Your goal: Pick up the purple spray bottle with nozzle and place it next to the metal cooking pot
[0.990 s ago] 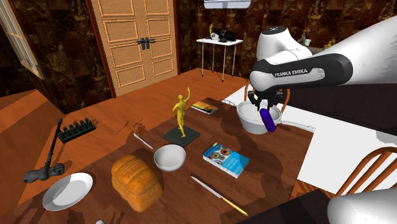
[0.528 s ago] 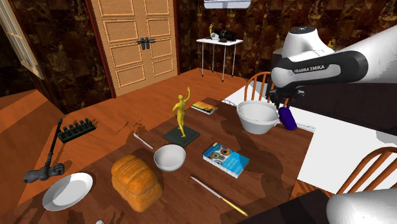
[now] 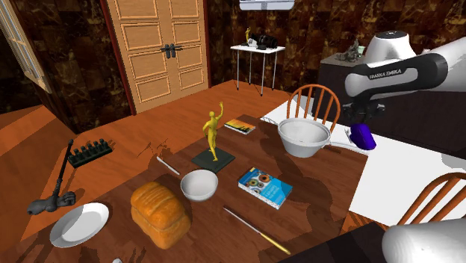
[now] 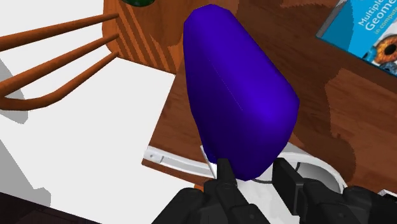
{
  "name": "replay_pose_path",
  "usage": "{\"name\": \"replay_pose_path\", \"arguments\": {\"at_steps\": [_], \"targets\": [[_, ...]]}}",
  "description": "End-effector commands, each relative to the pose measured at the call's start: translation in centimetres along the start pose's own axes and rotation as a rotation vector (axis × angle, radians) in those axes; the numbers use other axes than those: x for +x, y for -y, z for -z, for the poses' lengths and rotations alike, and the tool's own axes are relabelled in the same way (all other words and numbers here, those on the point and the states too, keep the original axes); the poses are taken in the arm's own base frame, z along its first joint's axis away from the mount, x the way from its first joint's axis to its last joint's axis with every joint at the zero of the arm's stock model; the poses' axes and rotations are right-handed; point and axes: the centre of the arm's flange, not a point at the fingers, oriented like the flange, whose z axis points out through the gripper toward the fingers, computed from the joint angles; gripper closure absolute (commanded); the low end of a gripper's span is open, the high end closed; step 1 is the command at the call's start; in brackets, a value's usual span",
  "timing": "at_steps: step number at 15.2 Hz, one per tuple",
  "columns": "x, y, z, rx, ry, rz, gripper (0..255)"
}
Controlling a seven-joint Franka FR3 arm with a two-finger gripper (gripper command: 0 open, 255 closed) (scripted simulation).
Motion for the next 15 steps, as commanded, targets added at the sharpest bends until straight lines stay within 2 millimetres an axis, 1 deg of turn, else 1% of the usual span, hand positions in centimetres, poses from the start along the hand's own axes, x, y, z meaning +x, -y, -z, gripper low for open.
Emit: {"name": "replay_pose_path", "arguments": {"at_steps": [1,4,5,15], "targets": [[0.8,-2.5,-0.5,0.000,-0.001,0.001,255],[2.2,-6.1,-1.4,0.000,-0.001,0.001,255],[2.5,-6.8,-1.6,0.000,-0.001,0.001,255],[0.8,-6.3,-6.5,0.000,-0.001,0.001,255]]}}
